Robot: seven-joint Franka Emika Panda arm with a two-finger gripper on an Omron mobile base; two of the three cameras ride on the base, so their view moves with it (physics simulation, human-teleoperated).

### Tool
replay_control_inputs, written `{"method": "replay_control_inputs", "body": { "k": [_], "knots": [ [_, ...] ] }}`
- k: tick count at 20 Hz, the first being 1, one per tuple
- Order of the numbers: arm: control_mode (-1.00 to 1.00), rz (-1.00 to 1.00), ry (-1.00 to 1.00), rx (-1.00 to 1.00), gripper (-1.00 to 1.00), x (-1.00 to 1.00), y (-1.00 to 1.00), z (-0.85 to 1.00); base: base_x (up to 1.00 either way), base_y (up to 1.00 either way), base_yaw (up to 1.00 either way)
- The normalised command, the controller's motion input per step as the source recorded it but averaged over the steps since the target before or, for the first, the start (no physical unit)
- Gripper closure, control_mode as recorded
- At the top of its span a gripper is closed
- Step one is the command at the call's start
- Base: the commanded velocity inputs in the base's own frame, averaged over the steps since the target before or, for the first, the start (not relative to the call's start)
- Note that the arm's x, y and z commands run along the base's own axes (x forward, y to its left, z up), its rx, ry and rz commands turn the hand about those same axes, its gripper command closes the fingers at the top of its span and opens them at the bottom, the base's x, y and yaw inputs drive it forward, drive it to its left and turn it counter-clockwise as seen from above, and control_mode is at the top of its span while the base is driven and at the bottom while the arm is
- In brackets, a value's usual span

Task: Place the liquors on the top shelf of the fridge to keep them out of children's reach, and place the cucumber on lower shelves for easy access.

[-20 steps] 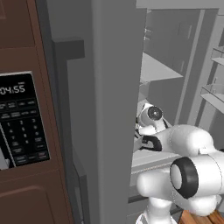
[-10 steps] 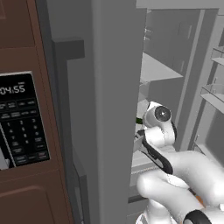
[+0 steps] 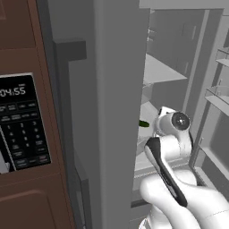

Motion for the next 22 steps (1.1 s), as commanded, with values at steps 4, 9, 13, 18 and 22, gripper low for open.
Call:
{"method": "replay_control_inputs", "body": {
  "k": [4,9,13,18,22],
  "knots": [
    [-1.00,0.06,-0.01,0.00,-1.00,-0.59,0.00,0.22,0.00,0.00,0.00],
    [-1.00,0.05,-0.02,0.00,-1.00,-0.42,0.00,0.34,0.00,0.00,0.00],
    [-1.00,0.04,-0.02,0.00,-1.00,-0.29,0.00,0.25,0.00,0.00,0.00],
    [-1.00,0.04,-0.01,0.00,-1.00,-0.12,0.00,0.19,0.00,0.00,0.00],
    [-1.00,0.04,-0.02,0.00,-1.00,-0.06,0.00,0.16,0.00,0.00,0.00]
  ]
}}
